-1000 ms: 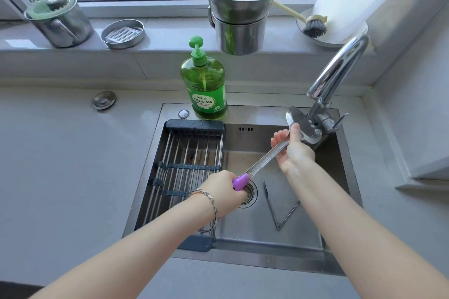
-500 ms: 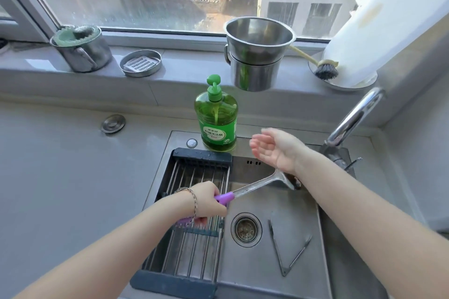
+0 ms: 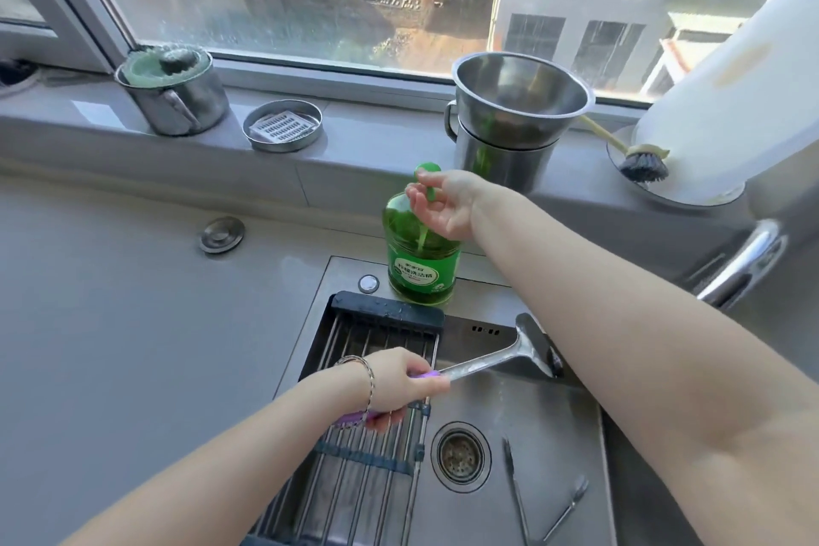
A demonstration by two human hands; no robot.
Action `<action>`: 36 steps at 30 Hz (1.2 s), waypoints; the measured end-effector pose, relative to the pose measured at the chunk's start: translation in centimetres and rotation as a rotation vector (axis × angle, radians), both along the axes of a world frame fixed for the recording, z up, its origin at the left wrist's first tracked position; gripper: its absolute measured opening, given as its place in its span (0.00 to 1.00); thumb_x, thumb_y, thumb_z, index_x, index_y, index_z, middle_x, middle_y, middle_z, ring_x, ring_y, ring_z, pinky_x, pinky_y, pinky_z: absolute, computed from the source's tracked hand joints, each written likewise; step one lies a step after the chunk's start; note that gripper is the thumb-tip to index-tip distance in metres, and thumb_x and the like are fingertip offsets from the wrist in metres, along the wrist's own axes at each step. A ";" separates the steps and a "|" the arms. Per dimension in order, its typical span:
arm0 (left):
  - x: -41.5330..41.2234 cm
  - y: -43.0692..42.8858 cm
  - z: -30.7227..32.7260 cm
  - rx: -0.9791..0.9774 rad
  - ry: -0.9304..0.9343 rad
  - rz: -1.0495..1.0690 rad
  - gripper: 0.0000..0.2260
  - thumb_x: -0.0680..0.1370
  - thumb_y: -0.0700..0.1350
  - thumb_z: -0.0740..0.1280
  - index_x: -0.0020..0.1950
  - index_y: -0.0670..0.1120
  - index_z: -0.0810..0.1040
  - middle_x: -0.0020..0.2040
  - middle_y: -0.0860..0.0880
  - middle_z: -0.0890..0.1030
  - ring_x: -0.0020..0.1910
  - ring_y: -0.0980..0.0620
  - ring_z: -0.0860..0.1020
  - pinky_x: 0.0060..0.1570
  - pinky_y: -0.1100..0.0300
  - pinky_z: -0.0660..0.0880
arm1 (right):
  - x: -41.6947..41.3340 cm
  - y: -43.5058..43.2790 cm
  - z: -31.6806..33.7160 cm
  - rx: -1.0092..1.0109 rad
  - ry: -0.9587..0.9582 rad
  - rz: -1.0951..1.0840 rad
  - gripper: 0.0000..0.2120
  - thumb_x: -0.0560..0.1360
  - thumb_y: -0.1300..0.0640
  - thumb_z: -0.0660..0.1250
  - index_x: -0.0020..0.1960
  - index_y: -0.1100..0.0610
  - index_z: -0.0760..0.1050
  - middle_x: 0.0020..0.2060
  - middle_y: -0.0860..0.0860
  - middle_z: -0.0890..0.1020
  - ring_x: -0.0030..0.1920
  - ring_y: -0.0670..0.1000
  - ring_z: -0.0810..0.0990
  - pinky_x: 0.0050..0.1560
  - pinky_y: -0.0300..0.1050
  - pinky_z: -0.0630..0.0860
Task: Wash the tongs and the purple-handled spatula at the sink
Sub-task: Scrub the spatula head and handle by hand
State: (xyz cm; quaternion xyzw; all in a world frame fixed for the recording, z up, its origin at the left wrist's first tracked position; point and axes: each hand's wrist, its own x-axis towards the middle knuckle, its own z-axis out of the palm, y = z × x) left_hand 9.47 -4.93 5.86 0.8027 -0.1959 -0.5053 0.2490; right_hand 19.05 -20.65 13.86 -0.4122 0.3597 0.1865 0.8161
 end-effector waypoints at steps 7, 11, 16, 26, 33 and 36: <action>0.2 -0.8 -0.7 -0.041 -0.009 -0.029 0.13 0.77 0.58 0.59 0.50 0.50 0.75 0.26 0.49 0.71 0.17 0.55 0.67 0.19 0.67 0.65 | 0.0 0.3 -0.7 0.078 -0.026 -0.047 0.16 0.77 0.54 0.64 0.36 0.65 0.73 0.21 0.54 0.76 0.18 0.47 0.74 0.19 0.33 0.72; 0.5 -1.1 -0.8 -0.062 0.003 -0.022 0.11 0.77 0.58 0.60 0.49 0.52 0.75 0.28 0.49 0.72 0.19 0.52 0.68 0.21 0.64 0.67 | 0.0 0.5 -1.1 0.100 -0.040 -0.058 0.17 0.77 0.53 0.63 0.37 0.65 0.72 0.19 0.55 0.76 0.17 0.47 0.74 0.19 0.33 0.73; 0.7 -0.8 -1.1 -0.072 0.003 -0.005 0.10 0.77 0.57 0.60 0.51 0.52 0.74 0.29 0.51 0.73 0.17 0.56 0.69 0.20 0.65 0.68 | 0.0 0.3 -1.5 0.146 -0.035 -0.060 0.16 0.77 0.53 0.64 0.37 0.64 0.72 0.20 0.54 0.76 0.18 0.47 0.75 0.21 0.32 0.74; 0.0 0.2 0.0 -0.090 0.041 0.078 0.07 0.77 0.55 0.62 0.49 0.53 0.74 0.33 0.50 0.76 0.21 0.54 0.72 0.21 0.66 0.70 | 0.1 1.0 -1.6 0.126 0.009 -0.087 0.15 0.75 0.52 0.66 0.38 0.63 0.73 0.29 0.52 0.76 0.16 0.47 0.75 0.17 0.34 0.71; -1.8 0.1 1.1 -0.158 0.081 0.237 0.10 0.79 0.47 0.60 0.41 0.45 0.74 0.33 0.50 0.77 0.25 0.58 0.75 0.25 0.68 0.72 | -1.4 0.6 0.4 0.065 0.003 -0.081 0.20 0.76 0.47 0.64 0.44 0.66 0.73 0.34 0.57 0.79 0.18 0.50 0.77 0.22 0.36 0.77; -3.2 -0.2 1.1 -0.171 0.100 0.322 0.11 0.79 0.49 0.60 0.41 0.45 0.74 0.31 0.50 0.75 0.22 0.59 0.72 0.24 0.66 0.72 | -4.8 -0.1 0.8 0.126 -0.036 -0.136 0.20 0.80 0.51 0.56 0.48 0.69 0.74 0.38 0.60 0.80 0.22 0.53 0.80 0.29 0.38 0.79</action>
